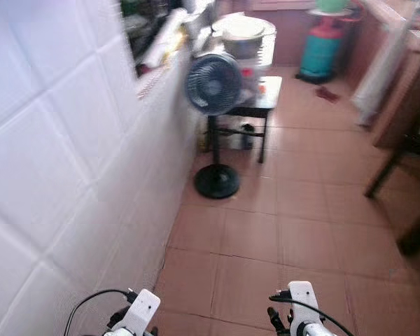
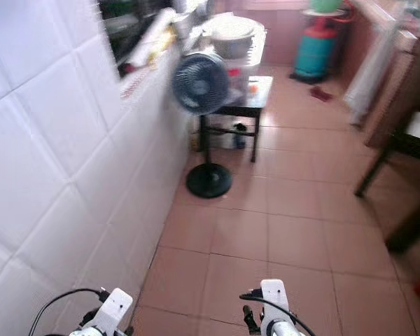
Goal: Setting the table
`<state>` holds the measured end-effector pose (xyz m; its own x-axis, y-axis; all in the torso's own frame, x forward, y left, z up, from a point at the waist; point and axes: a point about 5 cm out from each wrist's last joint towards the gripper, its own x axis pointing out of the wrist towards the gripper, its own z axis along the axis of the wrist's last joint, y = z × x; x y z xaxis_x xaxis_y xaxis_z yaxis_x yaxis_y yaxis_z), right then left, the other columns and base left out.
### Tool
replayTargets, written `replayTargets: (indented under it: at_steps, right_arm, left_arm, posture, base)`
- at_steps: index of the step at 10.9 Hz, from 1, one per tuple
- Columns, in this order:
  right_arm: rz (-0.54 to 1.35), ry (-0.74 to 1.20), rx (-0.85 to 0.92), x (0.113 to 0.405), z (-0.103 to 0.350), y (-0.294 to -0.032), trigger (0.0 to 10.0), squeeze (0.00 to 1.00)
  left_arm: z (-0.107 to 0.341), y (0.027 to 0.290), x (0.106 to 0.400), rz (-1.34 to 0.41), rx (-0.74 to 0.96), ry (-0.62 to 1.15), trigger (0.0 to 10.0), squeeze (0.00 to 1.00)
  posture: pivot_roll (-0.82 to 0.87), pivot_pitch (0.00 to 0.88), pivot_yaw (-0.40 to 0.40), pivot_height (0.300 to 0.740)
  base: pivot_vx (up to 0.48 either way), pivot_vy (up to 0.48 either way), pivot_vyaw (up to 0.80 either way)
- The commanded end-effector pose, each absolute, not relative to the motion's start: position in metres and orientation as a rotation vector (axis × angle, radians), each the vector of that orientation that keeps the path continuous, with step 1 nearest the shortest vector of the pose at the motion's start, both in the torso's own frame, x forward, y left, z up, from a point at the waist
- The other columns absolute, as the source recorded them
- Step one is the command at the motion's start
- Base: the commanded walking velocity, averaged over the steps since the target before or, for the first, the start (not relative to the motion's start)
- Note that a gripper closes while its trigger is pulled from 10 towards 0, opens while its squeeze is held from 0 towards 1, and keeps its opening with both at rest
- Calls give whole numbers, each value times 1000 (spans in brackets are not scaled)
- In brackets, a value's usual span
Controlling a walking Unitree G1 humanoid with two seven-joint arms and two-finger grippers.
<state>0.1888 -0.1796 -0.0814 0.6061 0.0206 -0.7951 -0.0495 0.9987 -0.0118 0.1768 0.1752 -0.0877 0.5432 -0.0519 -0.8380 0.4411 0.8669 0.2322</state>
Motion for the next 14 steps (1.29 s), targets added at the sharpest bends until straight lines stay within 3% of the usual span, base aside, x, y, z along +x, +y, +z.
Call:
replayTargets:
  at_steps: [1, 6, 14]
  right_arm:
    - [36, 927, -33, 187, -82, -179, 10000, 0]
    - [41, 921, -33, 190, -81, -176, 10000, 0]
    - [60, 913, -43, 193, -80, -171, 10000, 0]
  left_arm:
    - [-87, 176, 178, -304, 437, 958, 10000, 0]
    - [-87, 176, 177, -319, 437, 959, 10000, 0]
    - [-88, 176, 176, -323, 439, 960, 10000, 0]
  posture:
    - [-72, 0, 53, 740]
    - [-76, 0, 57, 740]
    - [-73, 0, 57, 740]
  base:
    - [247, 0, -800]
    - [329, 0, -735]
    - [405, 0, 0]
